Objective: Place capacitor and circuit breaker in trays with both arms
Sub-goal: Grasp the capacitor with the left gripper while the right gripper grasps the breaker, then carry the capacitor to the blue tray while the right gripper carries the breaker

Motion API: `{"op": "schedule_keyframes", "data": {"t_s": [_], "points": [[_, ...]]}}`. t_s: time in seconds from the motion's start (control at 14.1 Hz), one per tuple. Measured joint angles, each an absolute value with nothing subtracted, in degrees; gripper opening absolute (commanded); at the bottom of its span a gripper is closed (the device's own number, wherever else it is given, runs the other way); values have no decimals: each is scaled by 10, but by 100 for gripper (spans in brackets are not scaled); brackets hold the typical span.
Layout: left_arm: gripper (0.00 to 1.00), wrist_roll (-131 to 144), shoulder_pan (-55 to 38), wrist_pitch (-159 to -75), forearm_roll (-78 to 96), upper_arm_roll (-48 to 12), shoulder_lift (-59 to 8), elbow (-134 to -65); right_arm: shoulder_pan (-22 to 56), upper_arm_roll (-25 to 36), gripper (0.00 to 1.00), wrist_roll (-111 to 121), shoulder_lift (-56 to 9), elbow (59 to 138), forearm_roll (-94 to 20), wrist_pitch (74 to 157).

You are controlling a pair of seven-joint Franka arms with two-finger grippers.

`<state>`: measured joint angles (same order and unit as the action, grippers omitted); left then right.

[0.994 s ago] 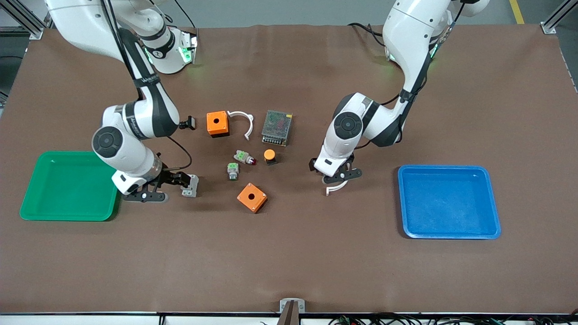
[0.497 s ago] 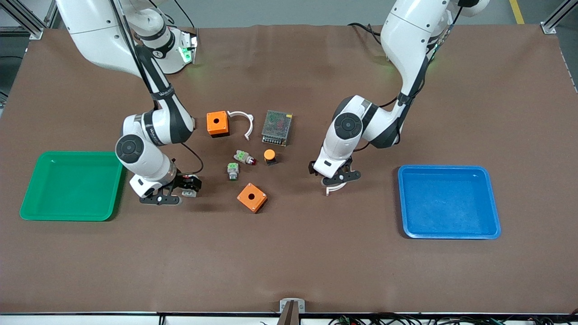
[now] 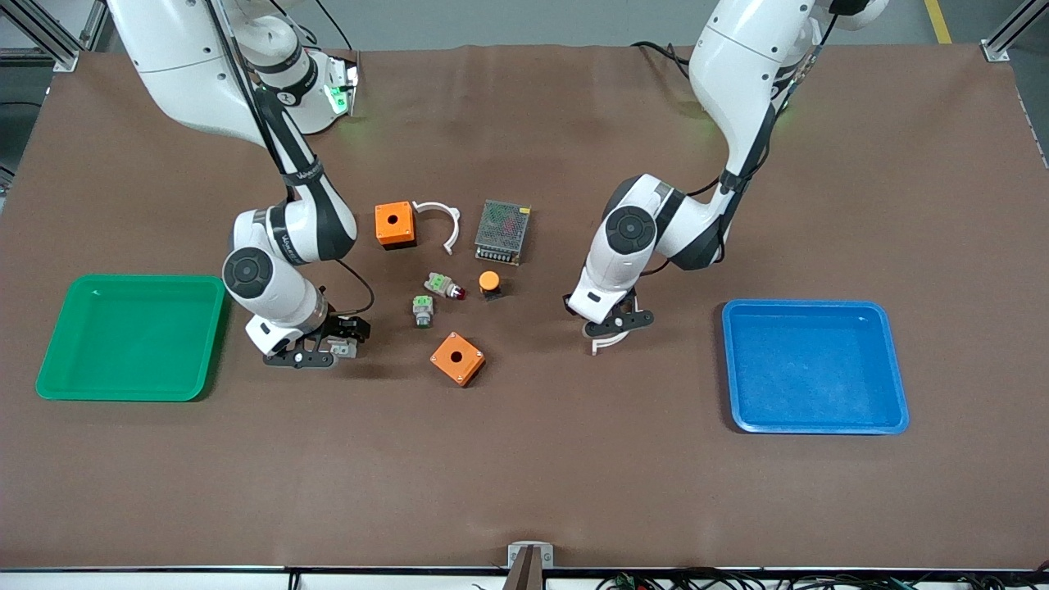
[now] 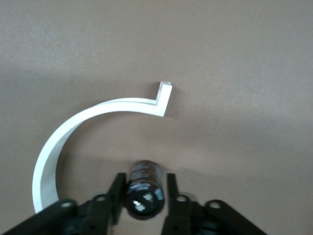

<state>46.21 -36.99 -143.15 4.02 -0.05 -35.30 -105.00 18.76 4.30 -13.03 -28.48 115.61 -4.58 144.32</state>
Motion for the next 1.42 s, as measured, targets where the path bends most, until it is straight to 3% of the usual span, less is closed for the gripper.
{"op": "schedule_keyframes", "data": {"t_s": [0.21, 0.28, 0.35, 0.5, 0.57, 0.92, 1.21, 1.42], "points": [[7, 462, -370, -1432, 40, 0, -352, -1048, 193, 43, 67, -130, -285, 1157, -46, 1444], [7, 462, -369, -1432, 40, 0, -349, -1046, 193, 43, 59, -130, -285, 1158, -46, 1445], [7, 462, -367, -1430, 40, 2, -343, -1043, 193, 43, 44, -130, -286, 1159, -46, 1449], [7, 456, -354, -1397, 40, 4, -319, -1032, 193, 43, 5, -130, -289, 1161, -46, 1457], [7, 442, -340, -1361, 40, 5, -303, -1022, 193, 44, 0, -130, -290, 1161, -46, 1457], [6, 353, -234, -1209, 35, 9, -244, -980, 183, 54, 0, -130, -288, 1148, -46, 1438], [6, 231, -134, -1205, 11, 10, -247, -979, 97, 61, 0, -58, -260, 1068, -46, 1298], [6, 142, -70, -1205, 9, 11, -258, -979, -7, 64, 0, 47, -247, 1057, -46, 1287]]}}
